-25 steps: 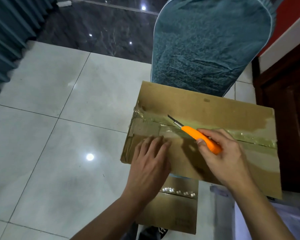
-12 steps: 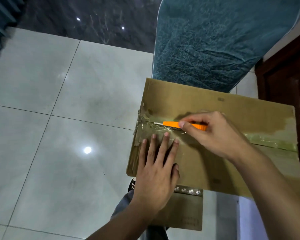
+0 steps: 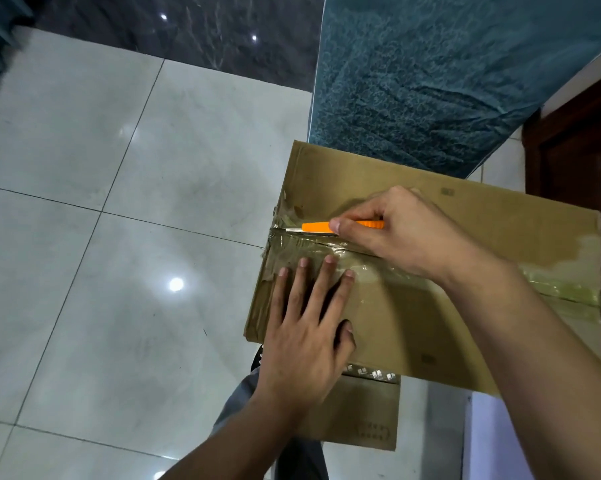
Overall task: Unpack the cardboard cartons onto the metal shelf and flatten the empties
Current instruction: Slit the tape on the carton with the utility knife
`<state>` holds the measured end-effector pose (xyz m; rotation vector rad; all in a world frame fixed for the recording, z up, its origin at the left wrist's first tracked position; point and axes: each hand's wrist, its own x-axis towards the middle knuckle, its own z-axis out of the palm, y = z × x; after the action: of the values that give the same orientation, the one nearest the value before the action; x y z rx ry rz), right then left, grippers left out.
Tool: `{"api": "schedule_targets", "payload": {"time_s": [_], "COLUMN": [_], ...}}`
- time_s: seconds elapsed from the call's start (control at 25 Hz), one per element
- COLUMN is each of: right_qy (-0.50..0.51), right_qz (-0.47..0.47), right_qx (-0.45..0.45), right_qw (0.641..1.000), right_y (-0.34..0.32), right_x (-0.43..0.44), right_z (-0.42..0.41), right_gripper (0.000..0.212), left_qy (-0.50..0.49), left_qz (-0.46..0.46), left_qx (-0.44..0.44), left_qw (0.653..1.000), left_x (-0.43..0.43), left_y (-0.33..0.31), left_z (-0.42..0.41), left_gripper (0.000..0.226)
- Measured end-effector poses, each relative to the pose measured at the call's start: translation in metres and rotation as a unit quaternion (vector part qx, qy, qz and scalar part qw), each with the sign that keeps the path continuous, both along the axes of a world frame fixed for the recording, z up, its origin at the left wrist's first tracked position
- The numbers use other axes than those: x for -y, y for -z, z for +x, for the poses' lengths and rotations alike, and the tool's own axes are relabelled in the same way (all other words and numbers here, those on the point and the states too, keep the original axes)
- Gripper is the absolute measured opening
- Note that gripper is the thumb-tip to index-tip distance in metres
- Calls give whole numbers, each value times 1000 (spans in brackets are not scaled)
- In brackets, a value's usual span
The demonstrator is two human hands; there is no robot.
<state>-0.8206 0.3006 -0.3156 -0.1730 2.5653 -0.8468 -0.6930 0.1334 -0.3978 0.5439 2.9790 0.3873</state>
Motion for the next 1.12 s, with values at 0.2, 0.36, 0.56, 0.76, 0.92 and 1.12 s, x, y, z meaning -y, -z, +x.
{"api": "schedule_targets", "payload": {"time_s": [0.2,0.36,0.56,0.76,0.92,1.12], "right_qy": [17,33,74,117,120,160], "right_qz": [3,31,37,40,59,96], "right_qx": [20,27,28,38,30,40], "right_qw": [1000,999,996,992,991,982], "right_y": [-2,-5,-9,-17,-20,-32], "right_x": [-29,-56,-95,-132,-156,-208], "right_z": [13,25,43,64,69,92], "right_gripper": [28,36,29,23,20,11], "left_qy": [2,4,5,-51,66,93], "left_qz": [0,10,13,26,46,68], "left_qx": [-14,-29,-33,-15,-1,-8], "left_qw": [1000,1000,999,998,997,993], "left_x": [0,-2,-2,-24,-68,-103], "left_y": [2,4,3,-6,-8,-9], "left_z": [-1,2,1,0,-2,-3], "left_gripper": [65,65,66,60,53,49]}}
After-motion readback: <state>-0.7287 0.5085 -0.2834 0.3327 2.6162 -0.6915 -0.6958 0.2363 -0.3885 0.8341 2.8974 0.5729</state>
